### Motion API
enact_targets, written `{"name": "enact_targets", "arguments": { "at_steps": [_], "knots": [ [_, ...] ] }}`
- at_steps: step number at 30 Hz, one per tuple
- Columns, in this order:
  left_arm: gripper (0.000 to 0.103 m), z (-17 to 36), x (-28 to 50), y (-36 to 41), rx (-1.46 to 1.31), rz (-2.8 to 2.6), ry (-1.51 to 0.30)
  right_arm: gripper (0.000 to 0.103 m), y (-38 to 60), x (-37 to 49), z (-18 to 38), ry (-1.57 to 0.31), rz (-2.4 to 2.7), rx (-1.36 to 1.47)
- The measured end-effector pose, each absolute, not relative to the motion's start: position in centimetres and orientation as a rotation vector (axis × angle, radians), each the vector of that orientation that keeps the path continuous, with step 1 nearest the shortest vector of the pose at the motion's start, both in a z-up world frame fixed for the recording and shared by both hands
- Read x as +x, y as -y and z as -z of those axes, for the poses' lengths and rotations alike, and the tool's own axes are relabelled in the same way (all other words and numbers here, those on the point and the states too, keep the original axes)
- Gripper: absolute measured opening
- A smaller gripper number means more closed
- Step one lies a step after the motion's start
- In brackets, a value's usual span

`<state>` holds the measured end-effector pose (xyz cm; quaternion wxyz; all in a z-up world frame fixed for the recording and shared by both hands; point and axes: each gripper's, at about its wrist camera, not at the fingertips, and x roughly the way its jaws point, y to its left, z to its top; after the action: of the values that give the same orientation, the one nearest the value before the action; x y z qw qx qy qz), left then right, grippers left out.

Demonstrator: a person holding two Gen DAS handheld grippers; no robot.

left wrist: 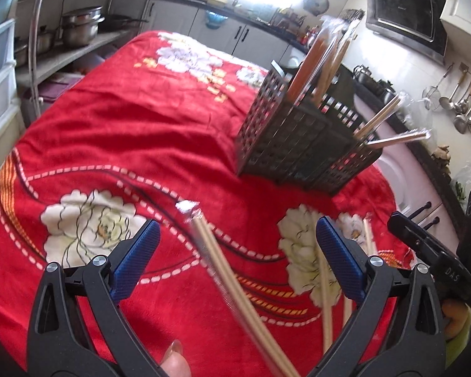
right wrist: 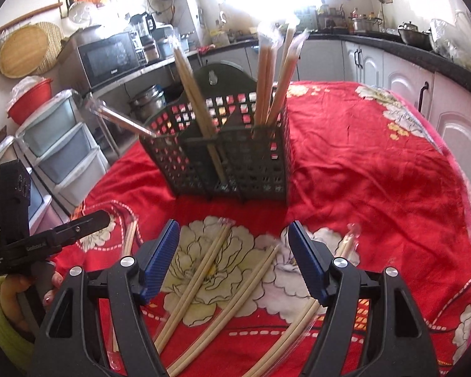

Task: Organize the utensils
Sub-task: 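Move both open grippers back down to the chopstick bundles, then close the left gripper on a chopstick while the right gripper grasps another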

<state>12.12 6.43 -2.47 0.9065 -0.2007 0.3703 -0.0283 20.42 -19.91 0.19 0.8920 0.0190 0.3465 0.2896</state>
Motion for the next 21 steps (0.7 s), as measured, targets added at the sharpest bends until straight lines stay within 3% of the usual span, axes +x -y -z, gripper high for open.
{"name": "enact_targets", "arguments": {
  "at_steps": [4,10,18,21],
  "knots": [
    [0.09,3.7,12.2,-6.6,-0.438,0.072,-0.794,0.069,19.5,20.6,0.9,-0.762,-0.592,0.029],
    [0.068,5.4,12.9,-6.5,-0.49,0.108,-0.852,0.069,19.4,21.1,2.0,-0.798,-0.574,0.024],
    [0.067,6.3,14.4,-7.2,-0.536,0.108,-0.869,0.069,18.8,22.9,3.8,-0.864,-0.531,-0.009],
    [0.064,6.3,15.0,-7.4,-0.535,0.093,-0.872,0.063,18.4,23.8,4.6,-0.895,-0.515,-0.03]
  ]
}}
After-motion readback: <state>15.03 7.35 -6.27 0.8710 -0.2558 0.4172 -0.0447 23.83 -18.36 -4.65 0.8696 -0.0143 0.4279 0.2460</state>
